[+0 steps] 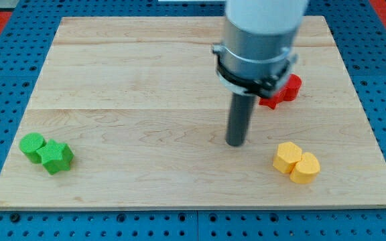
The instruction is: Separate the blue triangle and blue cube
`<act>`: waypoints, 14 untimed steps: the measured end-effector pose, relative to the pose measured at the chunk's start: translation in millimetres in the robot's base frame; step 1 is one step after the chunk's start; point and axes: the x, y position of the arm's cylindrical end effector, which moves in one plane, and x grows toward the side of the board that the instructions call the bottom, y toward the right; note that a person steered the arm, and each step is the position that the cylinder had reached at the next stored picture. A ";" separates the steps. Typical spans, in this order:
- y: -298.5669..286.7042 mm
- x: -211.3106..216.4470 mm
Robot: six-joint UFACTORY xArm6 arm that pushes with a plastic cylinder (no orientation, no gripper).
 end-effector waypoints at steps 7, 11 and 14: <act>235.4 -301.3; 132.1 -301.8; 121.6 -303.1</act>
